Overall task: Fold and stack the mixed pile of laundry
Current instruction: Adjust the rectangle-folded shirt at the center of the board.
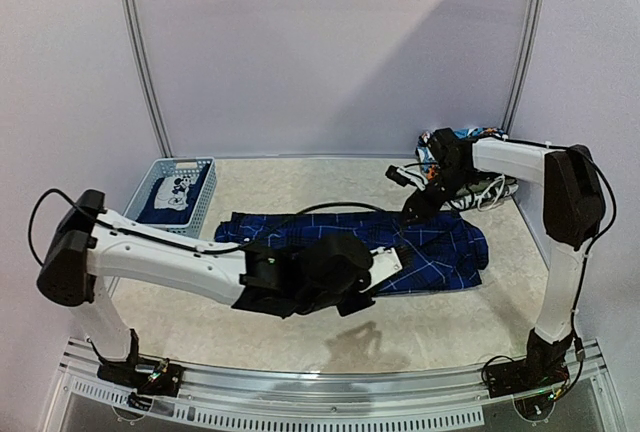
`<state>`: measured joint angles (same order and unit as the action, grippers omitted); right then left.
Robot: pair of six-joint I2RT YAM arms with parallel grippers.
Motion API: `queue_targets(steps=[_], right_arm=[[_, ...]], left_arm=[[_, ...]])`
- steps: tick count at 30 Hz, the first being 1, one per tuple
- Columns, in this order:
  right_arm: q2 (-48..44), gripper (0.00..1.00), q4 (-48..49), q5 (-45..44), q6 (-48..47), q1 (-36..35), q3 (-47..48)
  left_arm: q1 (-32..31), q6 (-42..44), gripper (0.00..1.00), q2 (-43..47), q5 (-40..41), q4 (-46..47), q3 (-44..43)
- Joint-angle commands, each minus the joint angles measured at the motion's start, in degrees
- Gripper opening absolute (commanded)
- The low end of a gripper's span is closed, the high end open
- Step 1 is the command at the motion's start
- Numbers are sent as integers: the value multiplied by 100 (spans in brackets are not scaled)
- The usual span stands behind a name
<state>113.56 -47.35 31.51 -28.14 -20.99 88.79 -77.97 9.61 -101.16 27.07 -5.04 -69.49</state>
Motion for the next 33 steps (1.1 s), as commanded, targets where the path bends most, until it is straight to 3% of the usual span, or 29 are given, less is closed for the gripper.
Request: queue_targets(steps=[1, 7, 14, 23, 33], right_arm=[[-445, 54, -87, 120, 624, 192, -113], [-1504, 58, -175, 174, 582, 500, -927], [-2339, 61, 3, 383, 576, 995, -1516], [-2263, 61, 16, 514, 547, 1260, -1531], [-2157, 61, -11, 579, 538, 1325, -1532]], left_arm=[[159, 827, 34, -794, -100, -1191, -1025], [874, 188, 37, -1676, -1131, -2349, -2320], [1274, -26, 39, -2617, -1719, -3093, -3354], [1311, -253, 40, -3277, -2354, -2995, -4178], [1302, -360, 36, -3856, -2412, -3278, -4834]])
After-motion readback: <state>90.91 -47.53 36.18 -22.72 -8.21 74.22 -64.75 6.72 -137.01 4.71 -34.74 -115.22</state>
